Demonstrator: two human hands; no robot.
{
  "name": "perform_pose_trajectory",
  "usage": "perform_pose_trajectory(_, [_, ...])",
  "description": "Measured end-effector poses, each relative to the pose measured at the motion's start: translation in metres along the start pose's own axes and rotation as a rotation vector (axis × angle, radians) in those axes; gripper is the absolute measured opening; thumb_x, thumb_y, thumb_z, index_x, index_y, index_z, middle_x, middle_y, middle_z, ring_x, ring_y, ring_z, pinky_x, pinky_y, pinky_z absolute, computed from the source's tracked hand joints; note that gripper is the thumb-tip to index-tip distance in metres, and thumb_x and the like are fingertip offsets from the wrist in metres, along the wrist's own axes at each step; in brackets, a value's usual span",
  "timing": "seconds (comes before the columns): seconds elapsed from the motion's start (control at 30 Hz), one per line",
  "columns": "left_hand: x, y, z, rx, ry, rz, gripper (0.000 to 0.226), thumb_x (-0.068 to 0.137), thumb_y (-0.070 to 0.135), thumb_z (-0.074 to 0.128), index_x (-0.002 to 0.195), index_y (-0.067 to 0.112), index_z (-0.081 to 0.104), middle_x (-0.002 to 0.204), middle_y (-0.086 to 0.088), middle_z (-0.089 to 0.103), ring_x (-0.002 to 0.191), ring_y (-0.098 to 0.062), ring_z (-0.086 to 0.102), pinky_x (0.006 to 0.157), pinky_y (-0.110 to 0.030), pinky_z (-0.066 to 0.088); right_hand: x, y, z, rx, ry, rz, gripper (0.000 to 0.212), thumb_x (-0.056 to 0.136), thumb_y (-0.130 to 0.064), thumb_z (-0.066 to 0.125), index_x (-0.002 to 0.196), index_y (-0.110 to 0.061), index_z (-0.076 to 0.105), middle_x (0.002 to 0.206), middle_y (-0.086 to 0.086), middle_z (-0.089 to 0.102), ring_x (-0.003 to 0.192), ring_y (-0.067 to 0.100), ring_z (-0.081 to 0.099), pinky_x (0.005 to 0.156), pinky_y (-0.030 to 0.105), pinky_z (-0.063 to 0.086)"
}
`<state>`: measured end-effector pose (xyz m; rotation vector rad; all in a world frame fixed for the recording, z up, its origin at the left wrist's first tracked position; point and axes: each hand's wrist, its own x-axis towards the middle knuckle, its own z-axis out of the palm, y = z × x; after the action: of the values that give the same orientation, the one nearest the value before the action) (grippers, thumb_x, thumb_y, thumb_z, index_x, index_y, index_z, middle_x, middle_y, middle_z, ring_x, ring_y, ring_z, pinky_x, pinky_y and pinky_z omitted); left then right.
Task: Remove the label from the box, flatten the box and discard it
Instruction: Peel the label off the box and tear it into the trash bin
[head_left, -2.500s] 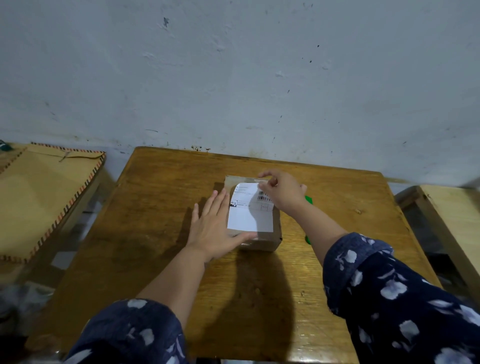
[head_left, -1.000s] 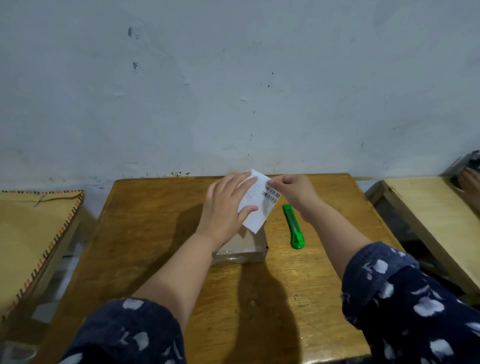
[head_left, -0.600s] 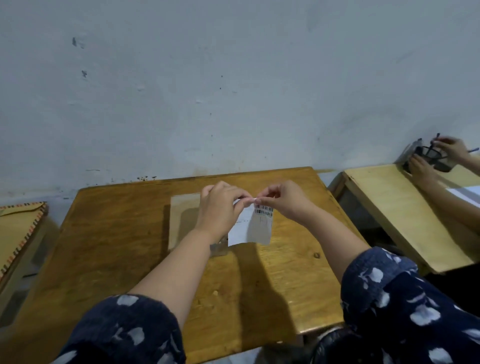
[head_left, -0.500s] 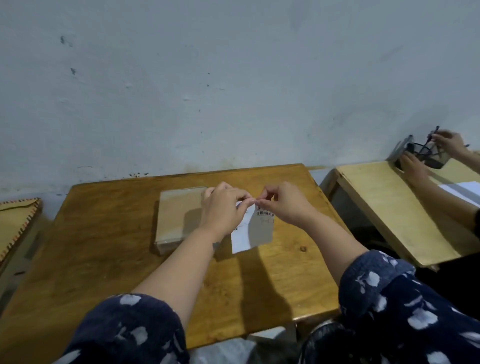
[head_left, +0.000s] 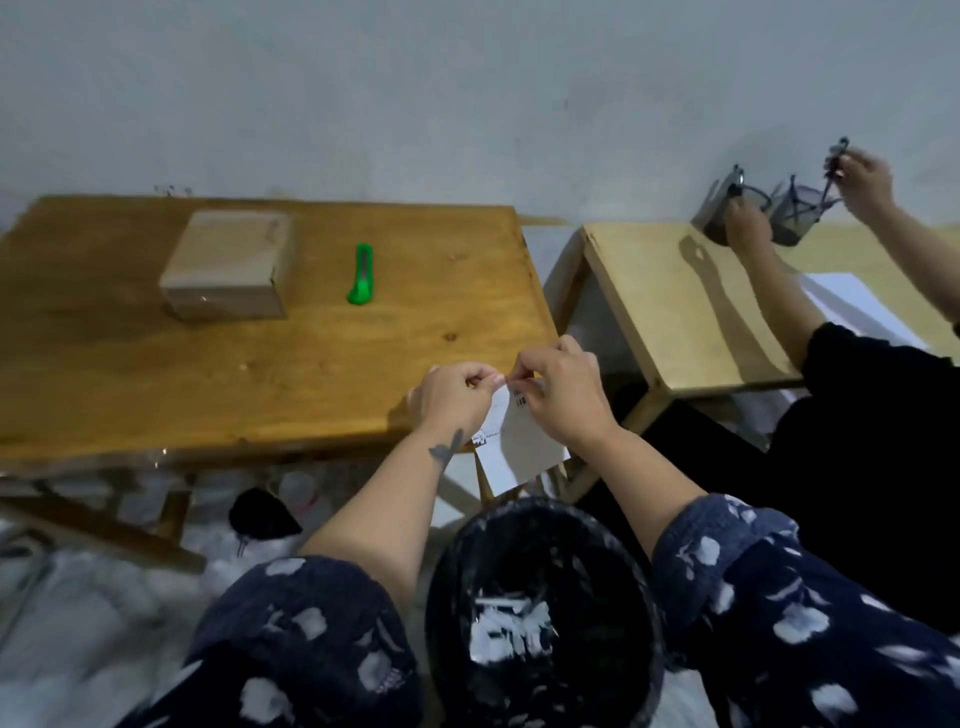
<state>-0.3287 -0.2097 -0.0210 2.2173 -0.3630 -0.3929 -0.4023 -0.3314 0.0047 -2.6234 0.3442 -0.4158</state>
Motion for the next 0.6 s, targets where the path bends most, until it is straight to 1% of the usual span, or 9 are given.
perform_pose_trajectory(0.03, [-0.011,-0.001,0.009,-0.008,-0.005,-0.038,0.028,0.089,0.044,0.060,0.061,0.037,0.060,0.073,0.013,0.065,0.100,-0.023,0.062,0.098,-0.041,0.040,-0.014,0.005,0.000,0.001,-0.009,-0.008,0.011,0.079,-0.013,0.064,0.071,-0.021,0.062,0.072,-0.005,0.065,0.080,0.012,0.040,0.077,0.036,0.038])
perform_pose_trajectory(0.1, [-0.027,-0.008,0.022,-0.026,-0.010,-0.119,0.025,0.091,0.042,0.057,0.068,0.034,0.063,0.081,0.008,0.070,0.093,-0.023,0.063,0.089,-0.035,0.044,-0.037,0.010,0.002,-0.006,-0.042,-0.041,0.011,0.078,-0.012,0.061,0.072,-0.020,0.061,0.073,-0.006,0.063,0.080,0.012,0.040,0.077,0.038,0.037])
perform_pose_trajectory(0.17, [-0.036,-0.022,0.027,-0.022,-0.008,-0.148,0.020,0.092,0.042,0.056,0.078,0.033,0.067,0.091,0.003,0.072,0.092,-0.025,0.063,0.086,-0.035,0.046,-0.056,0.012,0.004,0.029,-0.090,-0.038,0.011,0.081,-0.012,0.063,0.073,-0.020,0.063,0.075,-0.009,0.065,0.084,0.015,0.047,0.080,0.039,0.039])
perform_pose_trajectory(0.2, [-0.039,-0.029,0.027,-0.014,0.006,-0.141,0.019,0.092,0.042,0.056,0.079,0.033,0.066,0.091,0.003,0.071,0.091,-0.026,0.063,0.086,-0.036,0.047,-0.064,0.014,0.004,0.077,-0.108,-0.010,0.011,0.081,-0.014,0.066,0.074,-0.021,0.065,0.076,-0.012,0.066,0.086,0.015,0.051,0.082,0.039,0.040])
perform_pose_trajectory(0.27, [-0.044,-0.049,0.021,-0.005,0.070,-0.138,0.017,0.094,0.037,0.055,0.081,0.032,0.064,0.092,0.002,0.069,0.091,-0.024,0.063,0.083,-0.035,0.050,-0.080,0.025,0.002,0.187,-0.126,0.069,0.007,0.080,-0.019,0.071,0.074,-0.022,0.070,0.078,-0.014,0.068,0.089,0.012,0.053,0.081,0.031,0.044])
perform_pose_trajectory(0.37, [-0.056,-0.080,0.012,-0.064,0.232,-0.225,0.023,0.094,0.031,0.055,0.093,0.015,0.072,0.099,-0.006,0.070,0.089,-0.024,0.060,0.076,-0.033,0.048,-0.103,0.044,-0.008,0.269,-0.135,0.189,0.003,0.078,-0.023,0.075,0.076,-0.023,0.074,0.073,-0.016,0.065,0.083,0.000,0.051,0.070,0.011,0.040])
perform_pose_trajectory(0.47, [-0.068,-0.093,0.014,-0.083,0.343,-0.347,0.026,0.095,0.031,0.053,0.098,0.014,0.072,0.096,-0.005,0.069,0.080,-0.022,0.054,0.069,-0.029,0.038,-0.117,0.052,-0.015,0.359,-0.147,0.275,0.004,0.080,-0.020,0.074,0.076,-0.019,0.075,0.067,-0.018,0.063,0.069,-0.008,0.055,0.064,0.006,0.041])
perform_pose_trajectory(0.53, [-0.073,-0.095,0.017,-0.096,0.380,-0.404,0.025,0.096,0.031,0.050,0.099,0.017,0.072,0.098,-0.003,0.069,0.083,-0.024,0.057,0.070,-0.031,0.038,-0.122,0.054,-0.018,0.372,-0.152,0.291,0.005,0.081,-0.018,0.073,0.077,-0.016,0.075,0.066,-0.016,0.064,0.064,-0.012,0.055,0.063,0.003,0.039])
perform_pose_trajectory(0.6, [-0.075,-0.101,0.016,-0.117,0.438,-0.474,0.024,0.097,0.032,0.049,0.097,0.022,0.071,0.097,0.000,0.069,0.086,-0.025,0.059,0.082,-0.037,0.046,-0.125,0.058,-0.021,0.405,-0.137,0.319,0.005,0.082,-0.016,0.072,0.078,-0.013,0.074,0.065,-0.013,0.064,0.061,-0.014,0.055,0.064,0.000,0.037])
